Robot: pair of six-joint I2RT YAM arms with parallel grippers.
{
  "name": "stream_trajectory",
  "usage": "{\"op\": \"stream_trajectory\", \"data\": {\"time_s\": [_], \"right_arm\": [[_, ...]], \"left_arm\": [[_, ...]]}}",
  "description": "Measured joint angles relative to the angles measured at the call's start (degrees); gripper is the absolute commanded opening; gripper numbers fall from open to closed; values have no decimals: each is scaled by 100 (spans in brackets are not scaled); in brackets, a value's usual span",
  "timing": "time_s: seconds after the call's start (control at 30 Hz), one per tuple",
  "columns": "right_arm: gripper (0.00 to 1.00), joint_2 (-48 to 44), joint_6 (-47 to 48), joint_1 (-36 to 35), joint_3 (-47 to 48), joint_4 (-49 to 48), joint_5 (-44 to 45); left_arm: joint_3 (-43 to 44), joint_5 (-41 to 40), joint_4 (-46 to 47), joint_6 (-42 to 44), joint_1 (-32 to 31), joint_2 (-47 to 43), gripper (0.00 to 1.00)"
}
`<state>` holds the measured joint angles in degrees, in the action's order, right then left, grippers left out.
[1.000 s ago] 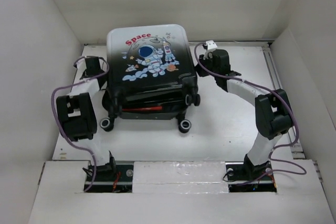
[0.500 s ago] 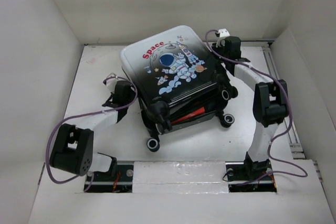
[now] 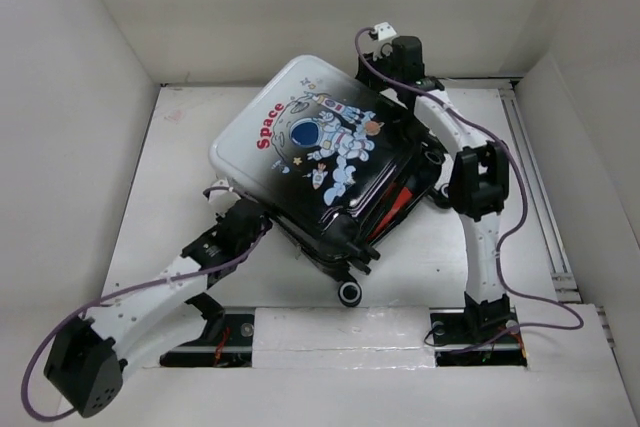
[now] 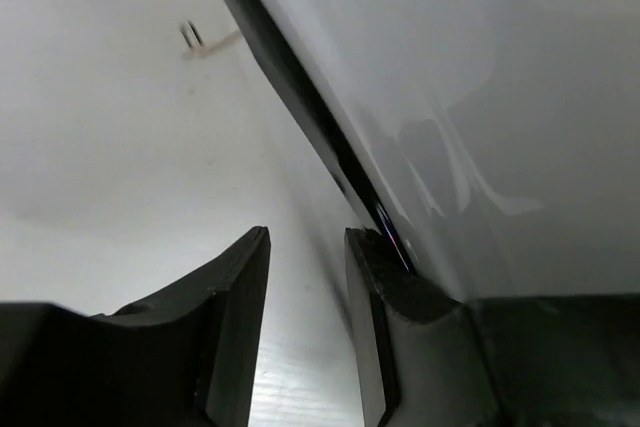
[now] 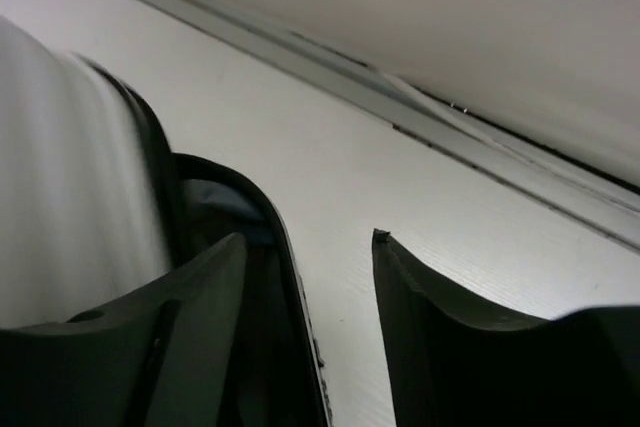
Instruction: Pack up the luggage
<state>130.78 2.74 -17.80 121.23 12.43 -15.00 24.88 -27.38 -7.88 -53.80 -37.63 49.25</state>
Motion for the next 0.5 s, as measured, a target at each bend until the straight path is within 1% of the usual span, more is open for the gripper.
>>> {"op": "stream_trajectory", "data": {"time_s": [0.07, 0.1, 0.13, 0.17, 0.2, 0.27, 0.3, 0.33, 0.37, 0.4, 0.43, 0.47, 0.5], "right_arm": [[69, -210, -37, 37, 31, 66, 0], [75, -352, -131, 103, 33, 90, -72], [77, -535, -216, 166, 17, 179, -177], [82, -785, -267, 223, -59, 269, -269], [92, -1113, -317, 315, -212, 297, -363], [92, -1770, -389, 442, -525, 313, -466], [81, -2229, -437, 581, -756, 317, -509], [73, -2485, -446, 671, -879, 302, -516], [63, -2898, -476, 809, -1220, 173, -503], [50, -3309, -494, 914, -1572, 111, -446], [23, -3775, -538, 1054, -2061, -17, -345], [14, -4275, -566, 1152, -2669, -219, -184], [8, -4806, -627, 1204, -3272, -262, -39]], "left_arm": [[0, -133, -254, 131, -4, -356, 34], [0, -149, -317, 195, -9, -442, 34], [0, -164, -310, 249, -20, -492, 34], [4, -181, -205, 302, -33, -533, 34], [39, -225, -138, 367, -57, -577, 32], [101, -323, -85, 518, -81, -708, 32], [111, -369, -70, 570, -87, -796, 32], [111, -407, -59, 608, -92, -887, 32], [111, -442, -57, 643, -94, -1005, 31], [111, -468, -33, 662, -94, -1150, 31], [116, -487, 44, 684, -98, -1318, 31], [120, -527, 164, 713, -107, -1519, 31], [129, -581, 291, 758, -120, -1731, 30]]}}
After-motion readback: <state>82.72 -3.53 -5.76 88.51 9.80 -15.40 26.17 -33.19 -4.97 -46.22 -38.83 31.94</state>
